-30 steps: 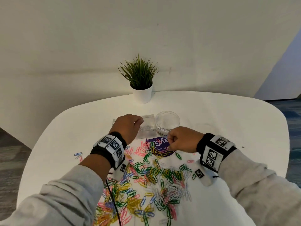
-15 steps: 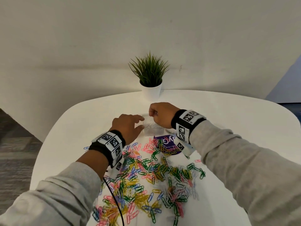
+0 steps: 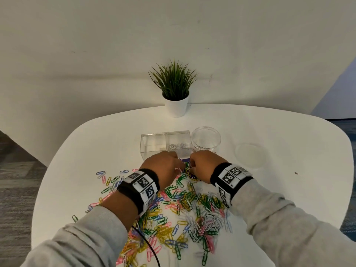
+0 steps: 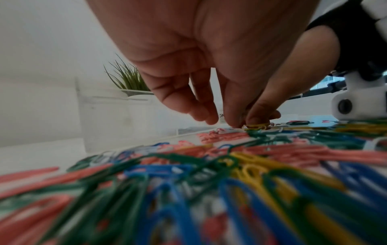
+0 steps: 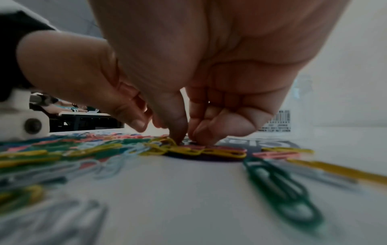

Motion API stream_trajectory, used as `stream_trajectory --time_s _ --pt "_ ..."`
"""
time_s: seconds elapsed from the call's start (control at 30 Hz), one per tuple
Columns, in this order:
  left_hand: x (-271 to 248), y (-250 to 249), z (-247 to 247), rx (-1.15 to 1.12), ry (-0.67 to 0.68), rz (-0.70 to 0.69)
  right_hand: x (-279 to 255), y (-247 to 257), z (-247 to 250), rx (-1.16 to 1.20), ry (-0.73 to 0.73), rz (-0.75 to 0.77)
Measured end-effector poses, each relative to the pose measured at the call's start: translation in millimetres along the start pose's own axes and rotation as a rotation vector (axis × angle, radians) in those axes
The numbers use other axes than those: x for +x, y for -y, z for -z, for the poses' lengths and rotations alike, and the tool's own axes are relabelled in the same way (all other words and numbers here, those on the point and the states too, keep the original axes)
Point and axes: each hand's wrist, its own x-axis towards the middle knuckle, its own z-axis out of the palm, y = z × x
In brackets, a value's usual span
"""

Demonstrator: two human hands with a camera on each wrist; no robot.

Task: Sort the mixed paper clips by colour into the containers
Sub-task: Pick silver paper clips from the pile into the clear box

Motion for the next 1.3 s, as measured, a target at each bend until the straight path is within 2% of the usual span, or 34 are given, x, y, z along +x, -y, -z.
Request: stream_trajectory --time_s 0.1,0.3,0.4,0.57,0.67,0.8,1.0,1.2,1.3 --pt "1.9 2.9 -1.0 0.016 0.044 0.041 3.0 -1.5 -2.9 -0.013 0.011 0.000" --pt "-0.5 6.7 -4.6 -0.003 0.005 0.078 2.5 -4.6 -3.6 0.002 0.027 -0.013" --pt "-3.0 5.7 -2.3 -0.040 -0.010 0.100 1.0 -7.5 -4.1 0.033 -0.011 -0.008" --pt "-2.8 6.8 -3.5 0.005 0.055 0.023 1.4 -9.5 -8.0 0.065 -0.027 0.029" --pt "-0.8 7.6 -3.3 0.054 0.084 0.079 2.5 -10.3 -9.0 0.073 -0.033 0.008" --pt "0.2 9.8 -5.0 0.088 0.044 0.151 1.3 -9.2 -9.0 0.075 -0.059 0.011" --pt "-0.1 5.0 -4.0 0.042 0.071 0.075 -4.3 -9.7 -4.2 0.098 -0.072 0.002" --pt "0.0 7.7 -5.7 0.094 0.066 0.135 -3.3 -15.2 -9.1 0.064 -0.050 0.012" --pt "-0.6 6.0 -5.0 0.044 0.061 0.105 -2.9 -14.3 -11.9 0.040 -0.054 0.011"
